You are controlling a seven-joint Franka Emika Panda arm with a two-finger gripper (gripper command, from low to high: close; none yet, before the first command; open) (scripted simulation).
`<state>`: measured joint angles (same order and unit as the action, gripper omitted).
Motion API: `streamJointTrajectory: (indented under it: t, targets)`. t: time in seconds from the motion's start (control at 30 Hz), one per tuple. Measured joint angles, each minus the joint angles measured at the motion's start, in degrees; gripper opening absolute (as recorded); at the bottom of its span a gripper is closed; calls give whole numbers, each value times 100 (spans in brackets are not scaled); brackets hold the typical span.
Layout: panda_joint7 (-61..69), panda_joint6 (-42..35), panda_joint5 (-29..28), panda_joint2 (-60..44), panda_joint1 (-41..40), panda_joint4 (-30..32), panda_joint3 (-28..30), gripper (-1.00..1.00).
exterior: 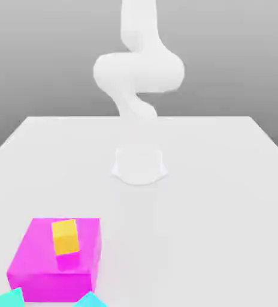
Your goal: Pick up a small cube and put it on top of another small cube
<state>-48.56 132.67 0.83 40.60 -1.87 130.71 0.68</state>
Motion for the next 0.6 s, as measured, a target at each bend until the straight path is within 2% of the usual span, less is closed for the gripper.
streamJointTrajectory:
  t: [0.6]
  targets:
    - [-2072, 643, 454, -3774, -1129, -767, 710, 0]
